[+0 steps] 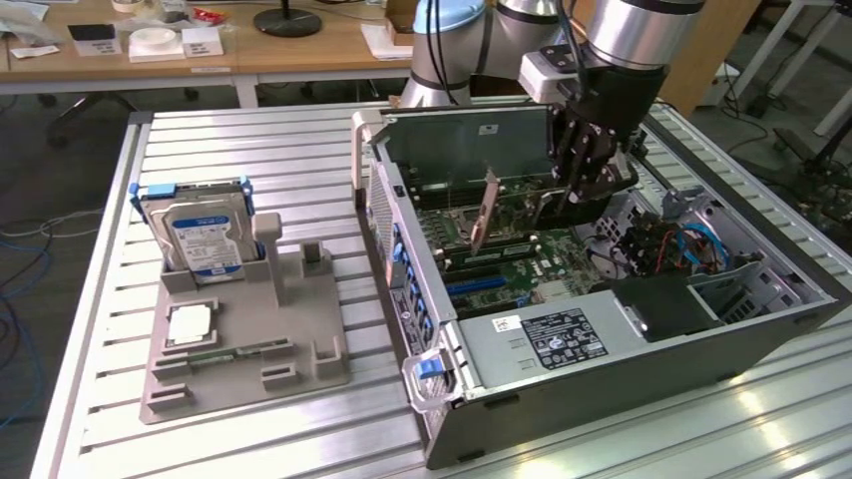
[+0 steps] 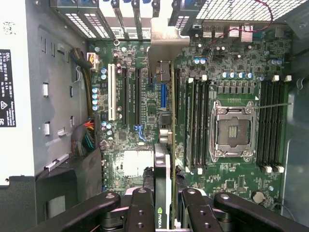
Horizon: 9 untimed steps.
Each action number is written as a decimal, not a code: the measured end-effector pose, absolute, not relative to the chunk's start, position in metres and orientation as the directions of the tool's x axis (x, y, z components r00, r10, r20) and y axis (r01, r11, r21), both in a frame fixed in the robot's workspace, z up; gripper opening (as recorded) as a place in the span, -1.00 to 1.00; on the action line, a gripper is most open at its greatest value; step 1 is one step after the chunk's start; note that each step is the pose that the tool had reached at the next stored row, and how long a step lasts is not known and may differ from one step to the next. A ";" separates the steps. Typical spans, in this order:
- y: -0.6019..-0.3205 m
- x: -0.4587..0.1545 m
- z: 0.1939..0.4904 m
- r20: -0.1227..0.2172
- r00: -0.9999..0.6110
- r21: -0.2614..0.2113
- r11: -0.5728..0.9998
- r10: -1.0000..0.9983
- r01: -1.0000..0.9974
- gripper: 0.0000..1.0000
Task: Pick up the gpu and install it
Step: 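Insert the gpu into the slot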
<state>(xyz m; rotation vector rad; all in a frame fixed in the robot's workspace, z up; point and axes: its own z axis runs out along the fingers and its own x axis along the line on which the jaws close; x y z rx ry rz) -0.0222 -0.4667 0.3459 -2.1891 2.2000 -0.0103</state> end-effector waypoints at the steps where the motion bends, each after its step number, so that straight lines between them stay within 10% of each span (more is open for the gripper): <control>1: -0.467 -0.022 0.346 -0.022 -0.005 -0.031 0.005 -1.000 -0.999 -0.46; 9: -0.467 -0.023 0.339 -0.022 -0.005 -0.031 0.005 -1.000 -0.999 -0.46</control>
